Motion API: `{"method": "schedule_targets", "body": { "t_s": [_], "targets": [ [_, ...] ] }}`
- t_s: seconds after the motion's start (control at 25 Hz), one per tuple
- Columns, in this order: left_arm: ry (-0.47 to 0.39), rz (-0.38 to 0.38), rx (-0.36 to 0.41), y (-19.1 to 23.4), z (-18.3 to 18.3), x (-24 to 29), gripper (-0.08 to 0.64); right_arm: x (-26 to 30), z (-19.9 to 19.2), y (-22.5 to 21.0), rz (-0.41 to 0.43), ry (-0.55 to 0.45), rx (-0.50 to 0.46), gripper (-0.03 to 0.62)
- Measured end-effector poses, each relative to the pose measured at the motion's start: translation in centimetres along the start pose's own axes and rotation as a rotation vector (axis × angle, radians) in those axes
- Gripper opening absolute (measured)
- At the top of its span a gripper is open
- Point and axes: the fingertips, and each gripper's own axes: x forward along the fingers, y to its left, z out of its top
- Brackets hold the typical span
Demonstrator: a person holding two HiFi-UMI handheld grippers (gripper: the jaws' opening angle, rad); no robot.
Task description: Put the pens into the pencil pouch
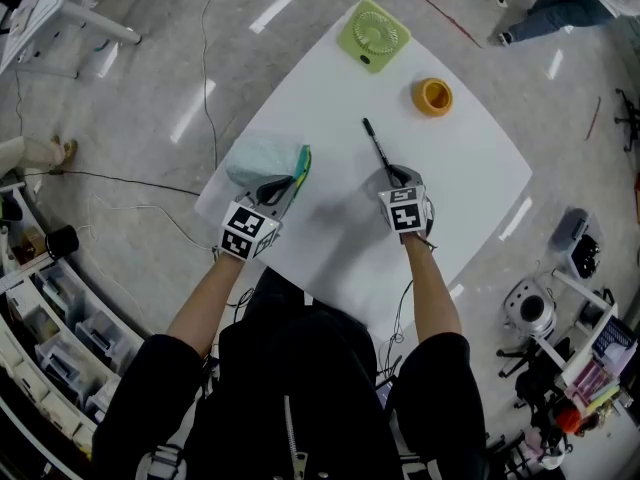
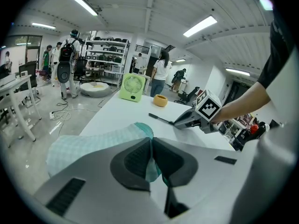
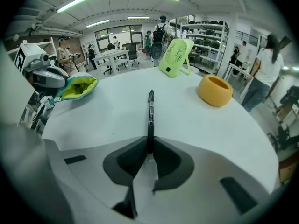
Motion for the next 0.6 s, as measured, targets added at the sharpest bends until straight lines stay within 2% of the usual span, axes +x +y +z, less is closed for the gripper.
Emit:
{"method": "schedule_targets", "body": {
  "t_s": [0.28, 0.6],
  "targets": [
    [-0.003, 0.000, 0.001, 0.0, 0.1, -0.2, 0.038, -0.1, 0.2, 0.1, 0.003, -0.005, 0.003, 0.051],
    [0.000, -0.003, 0.018, 0.1, 0.1, -0.6, 0.038, -2.3, 1.7, 0.4, 0.000, -0.076, -0.032, 0.051]
  ]
}}
